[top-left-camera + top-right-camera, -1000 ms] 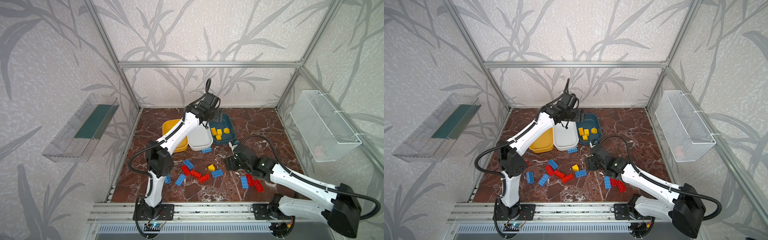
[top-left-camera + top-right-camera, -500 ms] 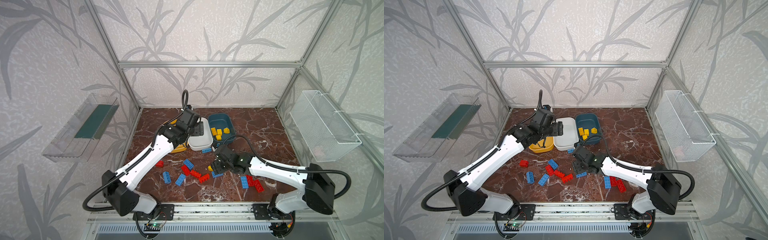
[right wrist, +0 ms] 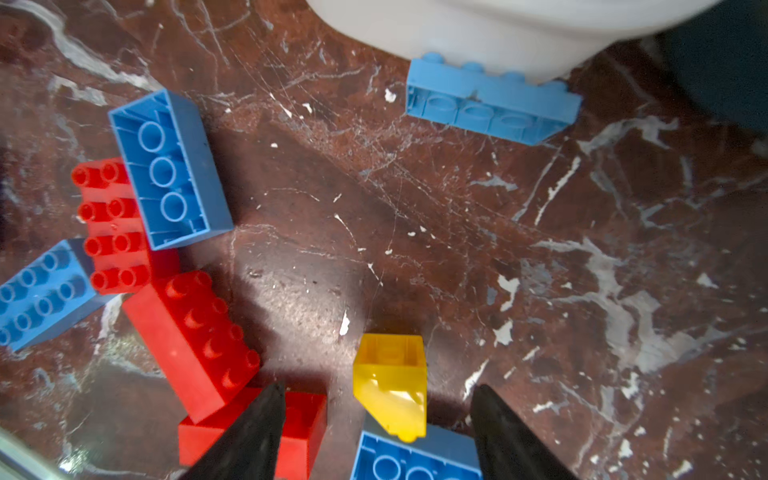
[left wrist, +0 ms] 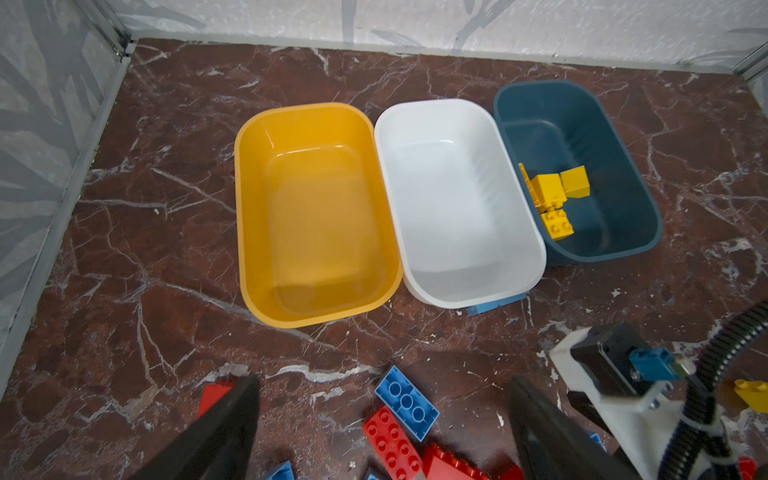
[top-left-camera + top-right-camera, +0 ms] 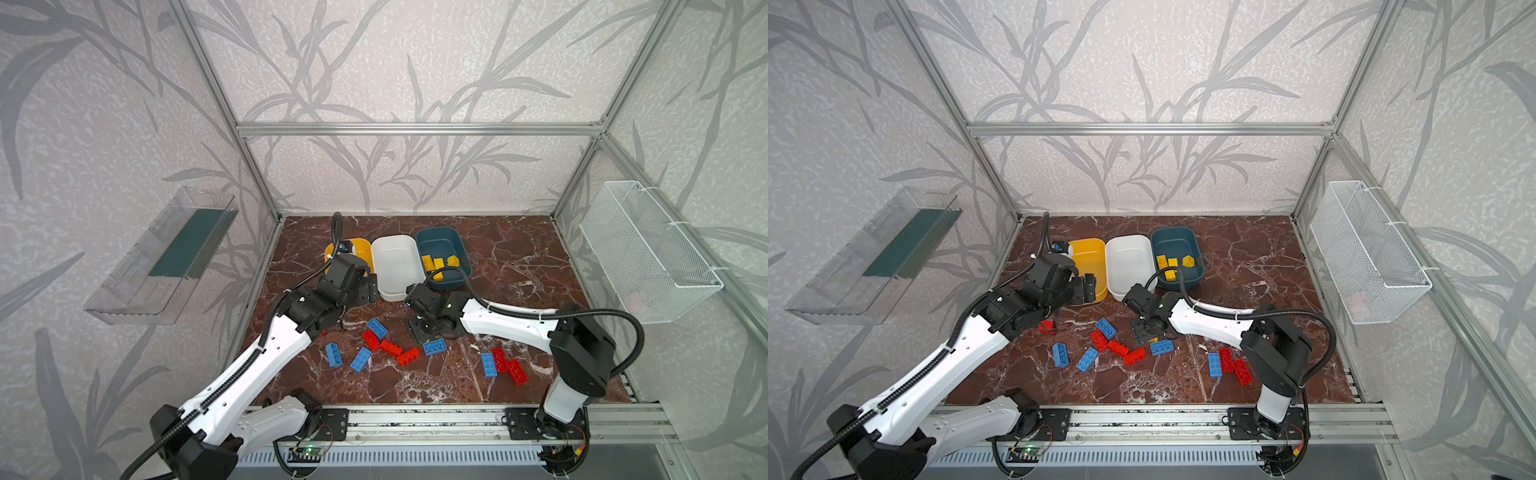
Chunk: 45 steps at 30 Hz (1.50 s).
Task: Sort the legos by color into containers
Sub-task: 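Grasp a yellow 2x2 brick with the right gripper while the left arm withdraws, then carry the yellow brick with the right gripper into the teal tub and release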
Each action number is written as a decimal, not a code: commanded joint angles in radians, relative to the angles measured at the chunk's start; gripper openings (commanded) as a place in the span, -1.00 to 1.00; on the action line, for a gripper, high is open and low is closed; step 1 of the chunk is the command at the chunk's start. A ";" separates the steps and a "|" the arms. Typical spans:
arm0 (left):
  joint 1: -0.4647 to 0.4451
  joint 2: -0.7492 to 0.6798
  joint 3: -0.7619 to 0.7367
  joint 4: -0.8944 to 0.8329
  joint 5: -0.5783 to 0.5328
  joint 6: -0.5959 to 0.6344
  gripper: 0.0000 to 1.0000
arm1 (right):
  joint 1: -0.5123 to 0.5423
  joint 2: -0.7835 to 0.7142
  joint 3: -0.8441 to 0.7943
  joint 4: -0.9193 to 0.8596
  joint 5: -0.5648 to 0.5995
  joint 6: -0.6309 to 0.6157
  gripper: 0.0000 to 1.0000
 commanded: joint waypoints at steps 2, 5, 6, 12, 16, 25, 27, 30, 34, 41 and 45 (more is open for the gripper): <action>0.006 -0.064 -0.030 0.014 -0.021 0.013 0.85 | 0.004 0.047 0.013 -0.069 0.000 0.025 0.37; 0.007 -0.079 -0.030 0.012 -0.026 0.019 0.85 | 0.006 0.058 0.010 -0.077 0.016 0.044 0.34; 0.007 -0.082 -0.030 0.013 -0.027 0.020 0.85 | 0.005 0.058 0.009 -0.078 0.021 0.049 0.32; 0.011 -0.076 -0.029 0.007 -0.020 0.013 0.85 | 0.005 0.054 0.018 -0.074 0.048 0.054 0.15; 0.012 -0.076 -0.032 0.007 -0.033 0.015 0.85 | 0.004 0.080 0.042 -0.093 0.052 0.044 0.13; 0.017 -0.070 -0.035 0.006 -0.042 0.016 0.85 | 0.004 0.118 0.064 -0.118 0.044 0.058 0.10; 0.018 -0.064 -0.032 0.004 -0.038 0.016 0.85 | 0.004 0.126 0.071 -0.115 0.038 0.057 0.08; 0.019 -0.061 -0.030 0.004 -0.032 0.016 0.85 | 0.004 0.135 0.073 -0.107 0.039 0.055 0.01; 0.019 -0.061 -0.035 0.005 -0.041 0.014 0.85 | 0.004 0.146 0.077 -0.100 0.025 0.055 -0.14; 0.018 -0.056 -0.037 0.003 -0.038 0.013 0.85 | -0.002 0.142 0.091 -0.117 0.029 0.029 -0.28; 0.018 -0.056 -0.036 0.006 -0.035 0.013 0.84 | -0.023 0.112 0.109 -0.137 0.017 0.009 -0.41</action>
